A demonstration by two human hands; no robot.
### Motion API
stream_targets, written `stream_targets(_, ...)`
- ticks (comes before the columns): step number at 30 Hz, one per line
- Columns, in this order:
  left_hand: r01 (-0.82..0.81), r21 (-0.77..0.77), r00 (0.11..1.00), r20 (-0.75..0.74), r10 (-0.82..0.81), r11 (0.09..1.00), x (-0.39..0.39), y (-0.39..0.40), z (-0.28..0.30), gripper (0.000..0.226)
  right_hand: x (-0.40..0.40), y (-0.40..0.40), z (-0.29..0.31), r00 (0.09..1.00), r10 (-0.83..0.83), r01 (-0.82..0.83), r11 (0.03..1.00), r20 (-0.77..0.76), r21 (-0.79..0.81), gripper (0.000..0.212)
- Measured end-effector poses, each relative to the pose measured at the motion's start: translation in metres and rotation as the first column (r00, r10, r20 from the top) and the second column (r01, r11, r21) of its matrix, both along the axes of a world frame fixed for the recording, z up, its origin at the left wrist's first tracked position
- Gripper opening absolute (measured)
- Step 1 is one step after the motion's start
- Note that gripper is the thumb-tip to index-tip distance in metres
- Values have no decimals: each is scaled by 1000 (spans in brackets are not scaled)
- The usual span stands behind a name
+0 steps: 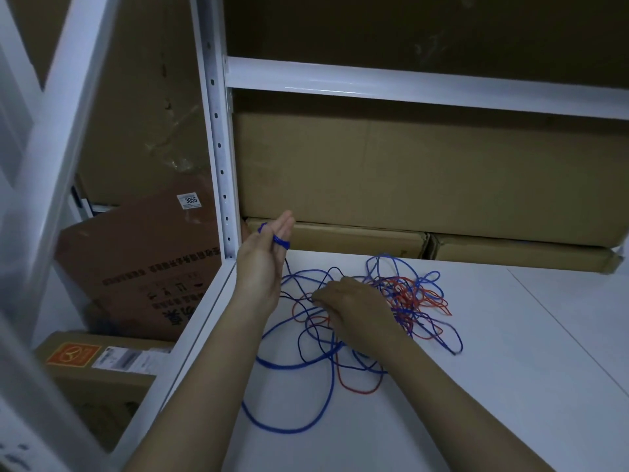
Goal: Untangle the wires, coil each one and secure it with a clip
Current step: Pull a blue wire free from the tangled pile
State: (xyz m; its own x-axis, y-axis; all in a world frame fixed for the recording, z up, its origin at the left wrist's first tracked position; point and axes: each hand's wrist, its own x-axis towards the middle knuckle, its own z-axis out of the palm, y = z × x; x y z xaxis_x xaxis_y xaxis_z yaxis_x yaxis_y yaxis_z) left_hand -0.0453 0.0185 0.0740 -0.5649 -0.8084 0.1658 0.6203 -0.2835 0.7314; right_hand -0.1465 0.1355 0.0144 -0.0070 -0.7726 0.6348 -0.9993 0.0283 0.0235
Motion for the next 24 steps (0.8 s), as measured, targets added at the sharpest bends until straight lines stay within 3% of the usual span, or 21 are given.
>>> stream_targets(3, -101, -431, 936, 264, 233, 897, -2, -5, -14, 25, 3, 5, 10, 972, 126, -119, 992, 200, -48, 17)
stream_targets(5, -24, -669, 858, 367, 358, 742, 1, -5, -25, 20, -1, 7, 18, 966, 142, -119, 986, 217, -116, 22)
stream_targets(7, 142, -779, 804, 451, 388, 611, 3, -2, -30, 19, -6, 9, 27, 984, 122, -95, 976, 130, -195, 21)
stream_targets(11, 307, -723, 807, 543, 234, 619, 4, 7, -33, 30, -22, 7, 44, 1000, 23, -25, 934, -9, -355, 21)
stream_targets(13, 354, -670, 833, 543, 105, 653, 3, 11, -30, 38, -27, 6, 47, 997, 28, -3, 934, 66, -358, 22)
stream_targets(15, 374, -604, 853, 523, -4, 704, 3, 16, -22, 41, -26, 6, 50, 958, 101, -7, 943, 268, -332, 15)
stream_targets(19, 296, -479, 912, 400, -95, 826, 1, 18, -11, 40, -23, 4, 52, 674, 142, -15, 984, 725, -179, 18)
stream_targets(22, 204, -343, 958, 264, -114, 917, -1, 11, -9, 37, -26, 5, 38, 524, 111, -35, 993, 844, -109, 24)
stream_targets(24, 173, -272, 972, 201, -119, 947, -2, 8, -10, 36, -27, 6, 29, 484, 87, -56, 996, 871, -69, 24)
